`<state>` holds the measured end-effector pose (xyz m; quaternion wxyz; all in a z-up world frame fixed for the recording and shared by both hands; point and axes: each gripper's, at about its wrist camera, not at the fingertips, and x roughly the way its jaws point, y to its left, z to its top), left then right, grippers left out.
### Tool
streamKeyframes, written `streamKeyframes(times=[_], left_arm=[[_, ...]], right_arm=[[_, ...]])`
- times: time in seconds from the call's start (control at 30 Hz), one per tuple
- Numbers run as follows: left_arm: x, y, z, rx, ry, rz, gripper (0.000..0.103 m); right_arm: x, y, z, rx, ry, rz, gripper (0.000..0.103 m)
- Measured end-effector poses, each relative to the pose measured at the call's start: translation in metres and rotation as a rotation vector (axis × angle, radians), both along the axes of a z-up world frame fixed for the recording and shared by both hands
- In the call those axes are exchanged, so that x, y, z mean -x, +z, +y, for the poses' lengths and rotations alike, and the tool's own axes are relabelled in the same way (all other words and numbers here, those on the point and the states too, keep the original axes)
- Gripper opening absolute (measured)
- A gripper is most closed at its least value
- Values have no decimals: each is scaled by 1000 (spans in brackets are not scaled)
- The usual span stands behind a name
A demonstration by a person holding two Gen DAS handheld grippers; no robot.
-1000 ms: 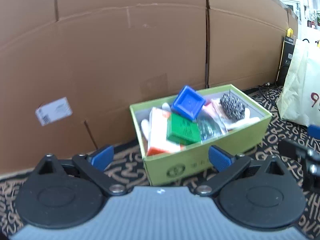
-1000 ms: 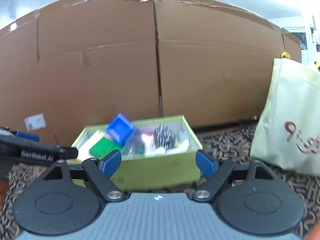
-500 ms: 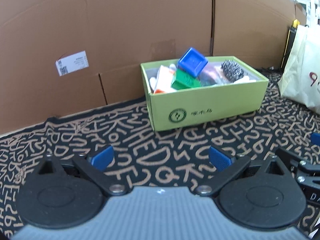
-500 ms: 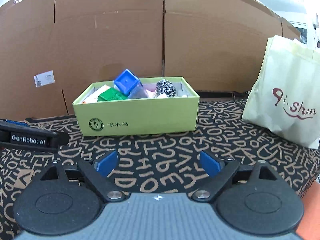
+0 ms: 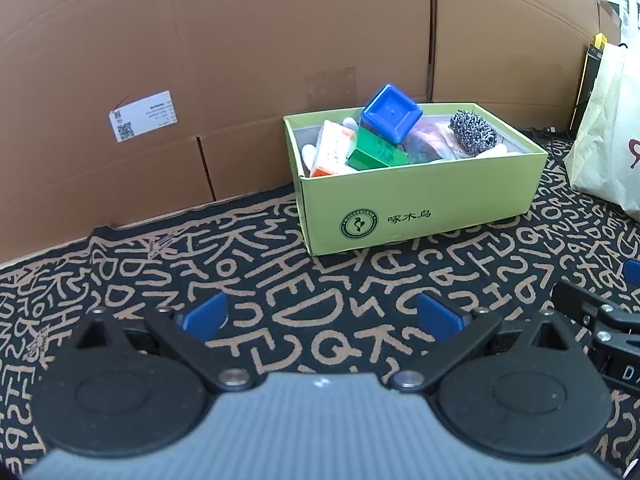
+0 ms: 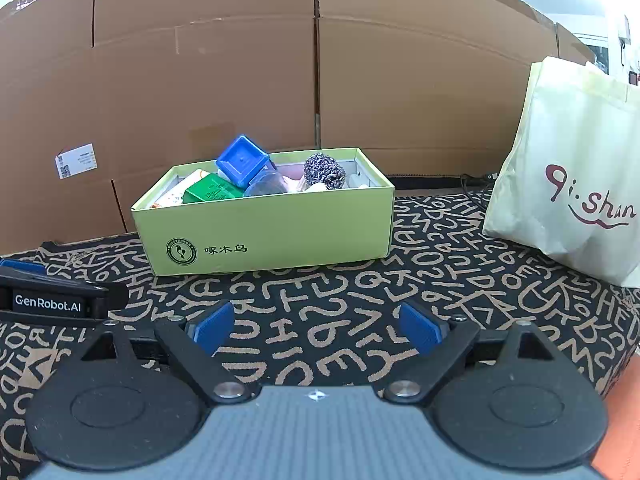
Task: Organize objects
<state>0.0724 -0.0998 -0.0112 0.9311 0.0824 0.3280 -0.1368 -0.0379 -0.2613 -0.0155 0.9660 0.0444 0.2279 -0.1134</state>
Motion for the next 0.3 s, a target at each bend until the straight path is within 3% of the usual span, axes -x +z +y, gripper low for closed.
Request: streamKeyframes(times=[0.3], left_arm=[[-2, -3, -1, 26, -23, 9, 103]], right_arm=[[-5, -2, -3, -23, -15, 7, 93]])
